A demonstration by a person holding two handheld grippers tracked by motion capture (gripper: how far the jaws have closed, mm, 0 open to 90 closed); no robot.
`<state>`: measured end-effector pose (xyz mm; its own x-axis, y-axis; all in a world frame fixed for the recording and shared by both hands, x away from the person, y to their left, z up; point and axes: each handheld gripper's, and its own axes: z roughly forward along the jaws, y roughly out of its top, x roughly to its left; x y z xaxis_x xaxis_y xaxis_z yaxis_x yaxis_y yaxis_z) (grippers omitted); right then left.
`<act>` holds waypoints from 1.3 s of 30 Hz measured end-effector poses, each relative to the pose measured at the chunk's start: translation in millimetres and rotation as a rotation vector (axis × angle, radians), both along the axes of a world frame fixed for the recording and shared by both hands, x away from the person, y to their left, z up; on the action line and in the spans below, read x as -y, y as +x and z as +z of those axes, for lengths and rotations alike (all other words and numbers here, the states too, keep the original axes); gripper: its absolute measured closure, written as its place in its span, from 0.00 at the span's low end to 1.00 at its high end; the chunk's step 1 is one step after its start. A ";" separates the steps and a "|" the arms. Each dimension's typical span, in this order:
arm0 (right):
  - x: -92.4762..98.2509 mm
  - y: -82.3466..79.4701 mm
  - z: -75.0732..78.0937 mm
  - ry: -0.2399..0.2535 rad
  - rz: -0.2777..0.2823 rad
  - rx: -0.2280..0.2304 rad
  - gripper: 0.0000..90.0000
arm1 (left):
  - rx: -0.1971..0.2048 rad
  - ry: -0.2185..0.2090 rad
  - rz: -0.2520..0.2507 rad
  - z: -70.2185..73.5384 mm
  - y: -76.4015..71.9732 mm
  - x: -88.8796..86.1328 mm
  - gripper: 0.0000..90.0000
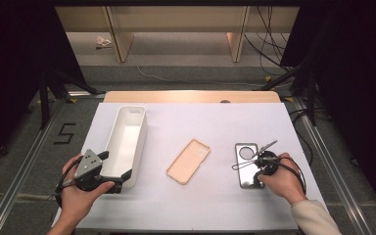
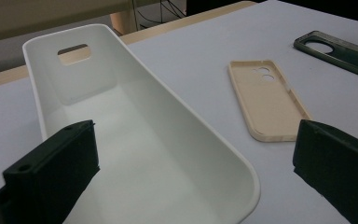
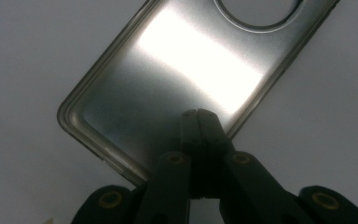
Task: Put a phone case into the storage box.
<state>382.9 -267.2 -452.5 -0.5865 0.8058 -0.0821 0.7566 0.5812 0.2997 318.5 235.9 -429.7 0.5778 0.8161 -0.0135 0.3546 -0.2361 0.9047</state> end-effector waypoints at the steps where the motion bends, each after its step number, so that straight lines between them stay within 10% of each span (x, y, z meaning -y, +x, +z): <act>1: 0.3 0.0 0.5 0.005 0.003 0.006 1.00 | 0.000 0.000 0.000 0.0 0.0 0.0 0.00; 9: 0.9 -2.7 18.8 0.027 0.113 0.092 0.87 | 0.000 0.000 -0.002 0.0 0.1 0.0 0.00; 20: -1.8 -8.1 20.1 -0.112 0.543 0.017 0.51 | 0.000 -0.001 -0.001 0.1 0.4 -0.1 0.00; 39: -9.7 -11.7 14.1 -0.163 0.602 -0.042 0.34 | 0.000 -0.007 -0.005 0.5 0.4 -0.8 0.00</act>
<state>371.2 -257.5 -438.4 -0.9390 0.3125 -0.1433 0.2917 0.9449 0.1489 318.9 236.7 -429.2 0.5822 0.8128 -0.0188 0.3529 -0.2318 0.9065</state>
